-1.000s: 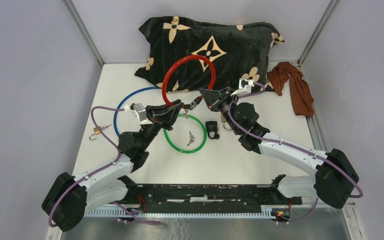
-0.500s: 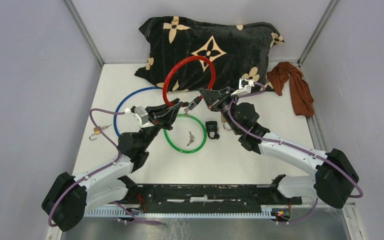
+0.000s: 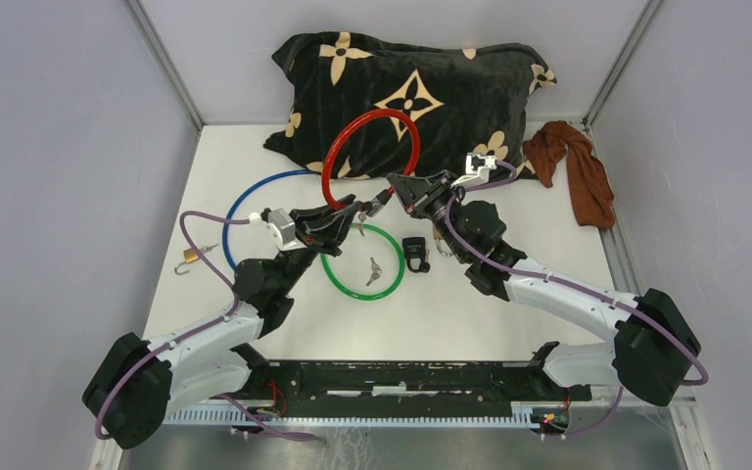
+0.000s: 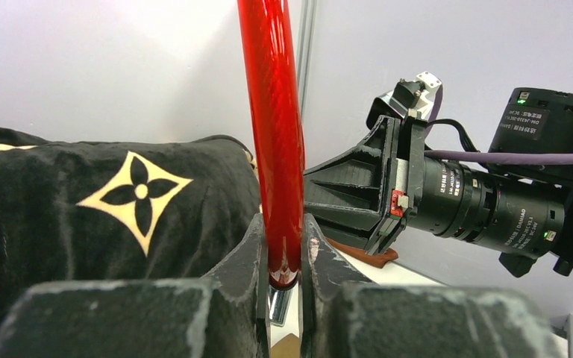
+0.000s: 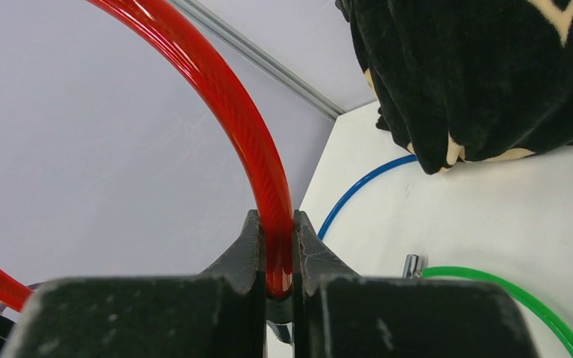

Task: Lock with the key
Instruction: Lock the lock.

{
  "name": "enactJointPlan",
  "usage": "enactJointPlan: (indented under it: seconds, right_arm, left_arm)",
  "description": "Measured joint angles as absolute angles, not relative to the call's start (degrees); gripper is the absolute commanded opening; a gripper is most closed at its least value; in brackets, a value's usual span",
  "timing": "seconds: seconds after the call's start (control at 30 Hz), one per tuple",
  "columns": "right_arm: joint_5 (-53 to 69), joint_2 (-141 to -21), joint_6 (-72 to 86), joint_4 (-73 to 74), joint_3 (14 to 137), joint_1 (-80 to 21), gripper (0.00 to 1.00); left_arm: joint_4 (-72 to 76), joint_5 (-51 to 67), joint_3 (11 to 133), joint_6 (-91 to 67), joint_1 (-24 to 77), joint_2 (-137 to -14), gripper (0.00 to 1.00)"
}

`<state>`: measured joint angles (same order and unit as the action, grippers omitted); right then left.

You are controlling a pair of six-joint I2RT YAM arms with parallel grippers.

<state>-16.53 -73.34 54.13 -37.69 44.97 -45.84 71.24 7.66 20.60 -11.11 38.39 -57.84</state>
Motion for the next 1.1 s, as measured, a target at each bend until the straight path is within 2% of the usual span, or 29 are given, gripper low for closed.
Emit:
enactJointPlan:
  seconds: [0.3,0.53,0.67,0.93,1.1]
  right_arm:
    - [-15.4,-74.4,57.0,-38.6,45.0,-45.7,0.00]
    - [-15.0,-77.2,64.0,-39.7,44.1,-44.3,0.00]
    - [-15.0,-77.3,65.8,-39.8,44.1,-43.9,0.00]
    - [-13.2,-77.3,70.0,-41.8,41.7,-43.4,0.00]
    - [-12.4,-77.3,71.8,-42.3,40.8,-43.4,0.00]
  left_arm:
    - [71.6,7.8,20.6,-6.0,38.8,-60.0,0.02]
    - [71.3,8.7,22.3,3.9,38.8,-64.1,0.02]
    - [70.0,9.6,23.0,7.9,39.1,-64.2,0.15]
    - [63.7,10.8,23.6,7.3,39.1,-60.7,0.21]
    - [59.3,11.1,24.8,5.1,39.1,-59.1,0.33]
